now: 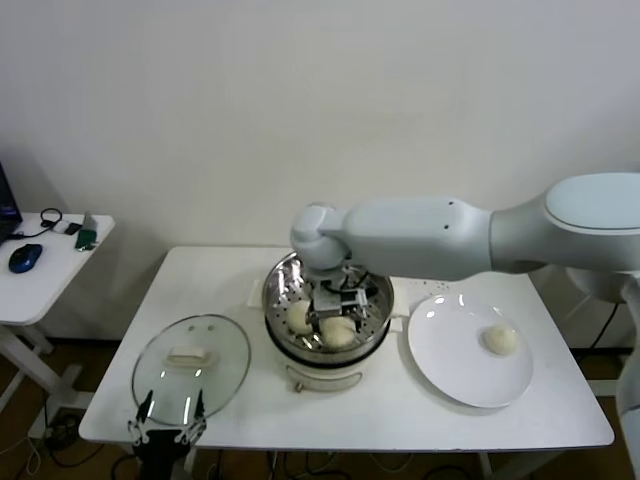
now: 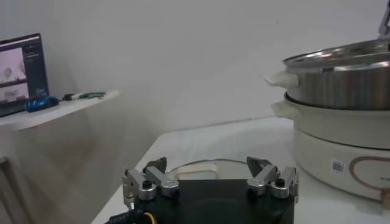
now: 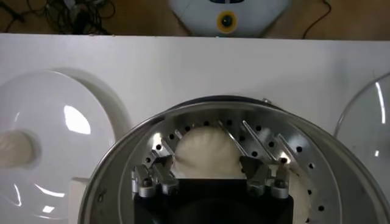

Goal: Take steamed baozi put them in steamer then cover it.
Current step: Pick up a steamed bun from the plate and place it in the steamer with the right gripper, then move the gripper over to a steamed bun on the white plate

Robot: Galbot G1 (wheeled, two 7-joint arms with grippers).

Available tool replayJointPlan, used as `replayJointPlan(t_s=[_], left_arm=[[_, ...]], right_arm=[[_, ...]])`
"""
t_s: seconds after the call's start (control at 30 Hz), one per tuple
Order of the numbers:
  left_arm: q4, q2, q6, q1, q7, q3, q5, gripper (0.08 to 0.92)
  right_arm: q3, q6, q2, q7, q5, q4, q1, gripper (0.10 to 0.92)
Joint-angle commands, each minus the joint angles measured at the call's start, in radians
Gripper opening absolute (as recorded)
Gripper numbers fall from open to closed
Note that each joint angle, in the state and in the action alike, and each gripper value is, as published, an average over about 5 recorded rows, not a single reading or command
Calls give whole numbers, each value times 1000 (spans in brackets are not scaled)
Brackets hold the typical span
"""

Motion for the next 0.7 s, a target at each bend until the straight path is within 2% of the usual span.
replayJointPlan(t_s=[0.03, 0.4, 0.57, 0.7], left_arm=[[6, 1, 1, -4, -1, 0, -4, 823], [9, -2, -1, -7, -1, 0, -2, 823], [6, -2, 1, -9, -2, 1, 0, 823], [2, -3, 0, -10, -2, 4, 2, 823]], right_arm=[[10, 4, 11, -13, -19, -5, -26, 756], [39, -23, -26, -12, 6, 4, 18, 819], [61, -78, -100, -13, 94, 9, 82, 823], [35, -179, -212, 6, 198, -6, 153, 823]])
